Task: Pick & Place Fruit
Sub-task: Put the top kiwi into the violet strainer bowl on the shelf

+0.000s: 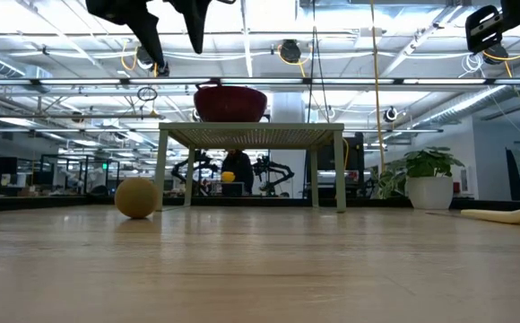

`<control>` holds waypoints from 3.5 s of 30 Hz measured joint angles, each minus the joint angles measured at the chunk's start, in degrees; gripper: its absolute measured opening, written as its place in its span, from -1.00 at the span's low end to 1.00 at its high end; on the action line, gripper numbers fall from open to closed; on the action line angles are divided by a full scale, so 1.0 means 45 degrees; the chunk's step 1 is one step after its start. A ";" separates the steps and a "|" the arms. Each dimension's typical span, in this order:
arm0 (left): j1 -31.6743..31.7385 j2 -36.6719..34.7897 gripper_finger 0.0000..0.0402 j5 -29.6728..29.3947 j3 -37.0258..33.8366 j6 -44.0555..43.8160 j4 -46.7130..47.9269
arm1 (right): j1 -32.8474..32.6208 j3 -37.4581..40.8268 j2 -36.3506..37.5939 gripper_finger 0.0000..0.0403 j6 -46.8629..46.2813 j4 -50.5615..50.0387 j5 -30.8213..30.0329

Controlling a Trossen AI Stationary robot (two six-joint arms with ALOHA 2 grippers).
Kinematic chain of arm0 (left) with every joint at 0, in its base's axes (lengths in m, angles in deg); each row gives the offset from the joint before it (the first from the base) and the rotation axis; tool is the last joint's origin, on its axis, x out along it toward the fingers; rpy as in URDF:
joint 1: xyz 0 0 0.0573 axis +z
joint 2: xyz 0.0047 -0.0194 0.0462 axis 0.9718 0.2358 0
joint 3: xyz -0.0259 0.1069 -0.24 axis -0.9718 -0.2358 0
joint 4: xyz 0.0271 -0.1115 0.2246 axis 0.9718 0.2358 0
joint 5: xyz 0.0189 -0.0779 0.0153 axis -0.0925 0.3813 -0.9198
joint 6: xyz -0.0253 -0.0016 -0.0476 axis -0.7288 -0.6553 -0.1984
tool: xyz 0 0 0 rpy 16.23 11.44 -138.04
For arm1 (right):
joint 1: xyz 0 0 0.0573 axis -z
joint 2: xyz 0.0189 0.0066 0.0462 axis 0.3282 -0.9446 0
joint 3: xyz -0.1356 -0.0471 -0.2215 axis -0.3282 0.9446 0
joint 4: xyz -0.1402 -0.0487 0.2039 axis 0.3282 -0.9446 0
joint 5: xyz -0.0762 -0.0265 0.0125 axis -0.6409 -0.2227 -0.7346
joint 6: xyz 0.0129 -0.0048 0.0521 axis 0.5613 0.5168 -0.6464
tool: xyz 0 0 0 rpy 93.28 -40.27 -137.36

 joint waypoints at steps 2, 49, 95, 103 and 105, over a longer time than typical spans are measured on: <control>0.0000 0.0000 0.31 -0.0004 0.0000 0.0000 0.0004 | -0.0004 0.0000 0.0000 -1.00 0.0000 0.0000 0.0000; 0.0626 0.0092 0.91 0.0837 -0.3772 -0.3039 -0.0283 | -0.0003 -0.0005 0.0000 -1.00 0.0000 0.0000 0.0005; 0.3172 0.0053 0.92 0.3174 -0.9253 0.0890 -0.8209 | -0.0005 -0.0015 -0.0005 -1.00 0.0000 0.0000 -0.0034; 0.3254 0.0067 0.92 0.2645 -0.9243 0.0344 -0.8280 | -0.0005 -0.0015 0.0000 -1.00 0.0000 0.0000 -0.0039; 0.3254 0.0068 0.92 0.2496 -0.9243 0.0304 -0.8305 | -0.0005 -0.0015 -0.0003 -1.00 0.0000 0.0000 -0.0044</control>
